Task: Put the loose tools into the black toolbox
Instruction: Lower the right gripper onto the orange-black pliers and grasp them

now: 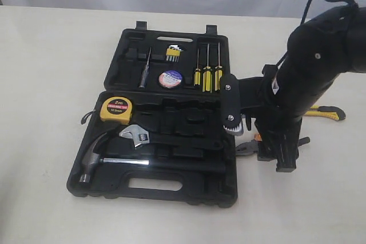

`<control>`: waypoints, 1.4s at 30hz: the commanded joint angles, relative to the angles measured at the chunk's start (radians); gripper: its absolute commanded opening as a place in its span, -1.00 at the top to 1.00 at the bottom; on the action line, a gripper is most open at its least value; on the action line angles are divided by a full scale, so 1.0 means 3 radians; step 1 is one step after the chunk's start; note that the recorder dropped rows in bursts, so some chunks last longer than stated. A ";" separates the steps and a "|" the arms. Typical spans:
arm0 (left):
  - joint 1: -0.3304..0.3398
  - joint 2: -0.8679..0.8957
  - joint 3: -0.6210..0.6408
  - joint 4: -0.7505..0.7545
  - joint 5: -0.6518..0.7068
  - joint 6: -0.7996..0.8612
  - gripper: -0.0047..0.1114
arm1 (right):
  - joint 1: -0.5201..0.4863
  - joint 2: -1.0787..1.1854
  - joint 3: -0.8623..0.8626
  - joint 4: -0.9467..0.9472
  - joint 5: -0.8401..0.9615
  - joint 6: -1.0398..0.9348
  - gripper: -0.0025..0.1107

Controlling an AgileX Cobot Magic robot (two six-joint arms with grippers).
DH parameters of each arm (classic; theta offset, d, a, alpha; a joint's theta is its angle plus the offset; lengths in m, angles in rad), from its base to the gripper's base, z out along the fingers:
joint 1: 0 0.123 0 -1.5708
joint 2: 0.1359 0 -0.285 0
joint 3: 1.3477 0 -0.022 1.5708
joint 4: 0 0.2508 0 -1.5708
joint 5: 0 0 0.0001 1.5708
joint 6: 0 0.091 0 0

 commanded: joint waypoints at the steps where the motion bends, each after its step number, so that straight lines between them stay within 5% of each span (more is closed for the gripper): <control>1: -0.0019 0.0013 -0.0018 0.0002 0.0003 0.0001 0.92 | 0.0002 0.0153 -0.0001 -0.0013 -0.0162 -0.0077 -0.39; 21: -0.0019 0.0013 -0.0018 0.0002 0.0003 0.0001 0.92 | 0.0002 0.0904 -0.0001 -0.0212 -0.0576 -0.0044 -0.38; 33: -0.0019 0.0013 -0.0018 0.0002 0.0003 0.0001 0.92 | 0.0002 0.0948 -0.0001 -0.0173 -0.0367 -0.0039 0.71; 42: -0.0019 0.0013 -0.0018 0.0002 0.0003 0.0001 0.92 | 0.0002 0.0948 -0.0001 -0.0185 -0.0336 -0.0039 0.96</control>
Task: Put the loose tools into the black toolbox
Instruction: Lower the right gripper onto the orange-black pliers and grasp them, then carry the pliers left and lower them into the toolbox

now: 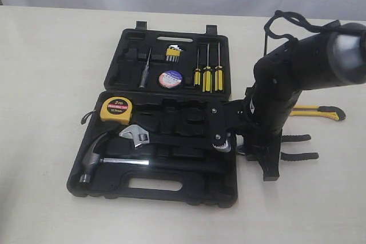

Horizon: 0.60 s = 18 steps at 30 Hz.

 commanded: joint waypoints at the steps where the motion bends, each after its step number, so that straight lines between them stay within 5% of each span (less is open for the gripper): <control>1: -0.0019 0.0013 -0.0018 0.0002 0.0003 0.0001 0.92 | -0.0004 0.0108 0.0060 -0.0024 0.0035 -0.0002 0.96; 12: -0.0019 0.0013 -0.0018 0.0002 0.0003 0.0001 0.92 | -0.0004 -0.0504 -0.0120 -0.0141 0.0741 0.0034 0.96; 18: -0.0019 0.0013 -0.0018 -0.0015 0.0003 0.0001 0.92 | -0.0004 -0.0776 -0.0397 0.0298 0.0562 -0.0019 0.96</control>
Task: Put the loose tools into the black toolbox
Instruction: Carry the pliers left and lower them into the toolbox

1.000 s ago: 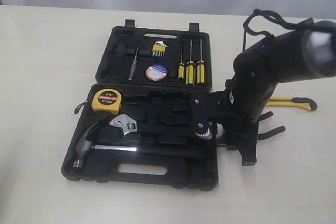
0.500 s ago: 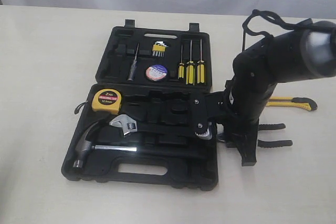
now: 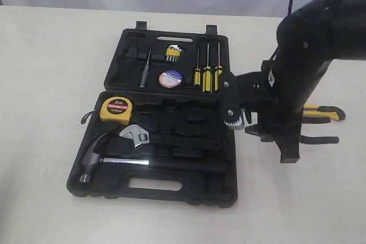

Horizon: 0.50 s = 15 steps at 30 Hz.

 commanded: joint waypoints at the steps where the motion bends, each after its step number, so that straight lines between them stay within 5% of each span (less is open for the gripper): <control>1: -0.0019 0.0013 -0.0018 -0.0015 0.0003 0.0001 0.92 | -0.0004 -0.0084 -0.0295 0.0508 -0.0272 -0.0124 0.96; 9: -0.0019 0.0013 -0.0018 -0.0015 0.0003 0.0001 0.92 | 0.0573 0.0439 -0.0794 0.0878 -0.1124 -0.0243 0.96; 15: -0.0019 0.0013 -0.0018 -0.0015 0.0003 0.0001 0.92 | 0.0695 0.0917 -0.1013 0.0878 -0.1348 -0.0157 0.96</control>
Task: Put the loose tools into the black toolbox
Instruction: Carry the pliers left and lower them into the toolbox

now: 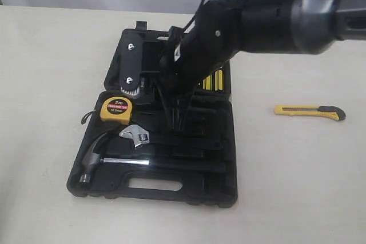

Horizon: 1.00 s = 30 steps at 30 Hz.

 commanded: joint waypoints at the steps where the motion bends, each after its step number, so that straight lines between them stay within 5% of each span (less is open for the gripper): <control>1: -0.0019 0.0013 -0.0018 -0.0015 0.0003 0.0001 0.92 | 0.0020 0.0303 -0.0176 -0.0007 -0.0078 0.0040 0.96; 27: -0.0019 0.0013 -0.0018 -0.0015 0.0003 0.0001 0.92 | 0.0020 0.0551 -0.0223 0.0141 -0.0210 0.0389 0.96; 30: -0.0019 0.0013 -0.0018 -0.0015 0.0003 0.0001 0.92 | 0.0020 0.0551 -0.0223 0.0141 -0.0121 0.0389 0.77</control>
